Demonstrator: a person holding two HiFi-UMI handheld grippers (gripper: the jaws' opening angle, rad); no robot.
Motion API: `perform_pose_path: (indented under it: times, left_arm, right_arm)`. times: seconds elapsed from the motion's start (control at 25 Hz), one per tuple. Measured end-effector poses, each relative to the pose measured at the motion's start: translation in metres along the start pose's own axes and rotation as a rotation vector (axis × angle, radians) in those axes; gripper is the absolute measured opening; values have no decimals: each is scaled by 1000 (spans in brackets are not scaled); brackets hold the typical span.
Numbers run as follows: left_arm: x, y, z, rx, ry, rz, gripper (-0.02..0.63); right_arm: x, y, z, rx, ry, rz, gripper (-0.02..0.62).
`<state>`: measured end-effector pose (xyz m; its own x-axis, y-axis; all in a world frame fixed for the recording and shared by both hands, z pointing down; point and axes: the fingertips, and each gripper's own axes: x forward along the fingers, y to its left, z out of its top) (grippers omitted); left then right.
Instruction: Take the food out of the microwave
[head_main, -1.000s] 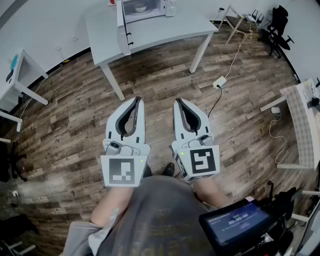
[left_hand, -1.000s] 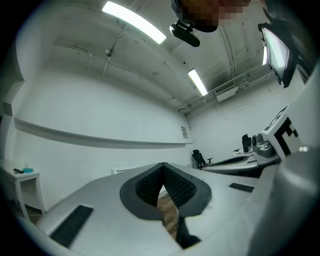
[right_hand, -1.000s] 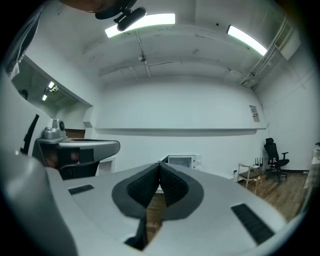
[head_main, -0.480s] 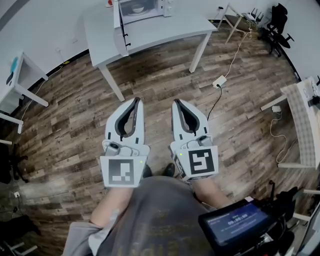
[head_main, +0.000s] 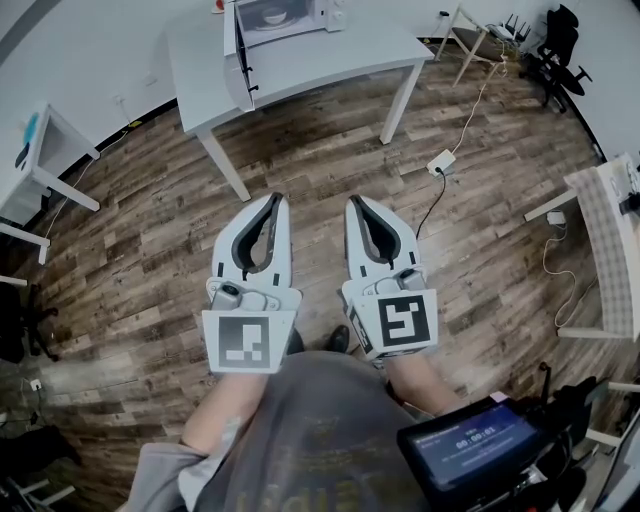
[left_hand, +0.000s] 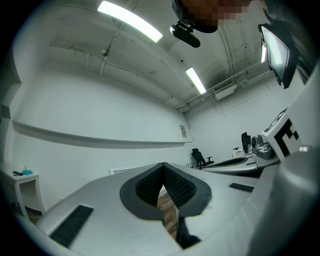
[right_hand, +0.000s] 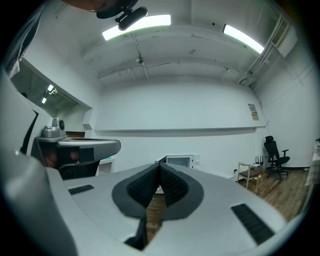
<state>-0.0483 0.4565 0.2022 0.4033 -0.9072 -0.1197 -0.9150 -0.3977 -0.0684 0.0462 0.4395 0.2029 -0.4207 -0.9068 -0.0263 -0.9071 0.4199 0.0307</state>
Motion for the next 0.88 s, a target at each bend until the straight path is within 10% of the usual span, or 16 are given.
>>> perform_pose_path:
  times: [0.88]
  left_arm:
    - [42, -26, 24, 92, 39, 45, 8]
  right_arm:
    - [-7, -51, -9, 10, 2, 25, 9]
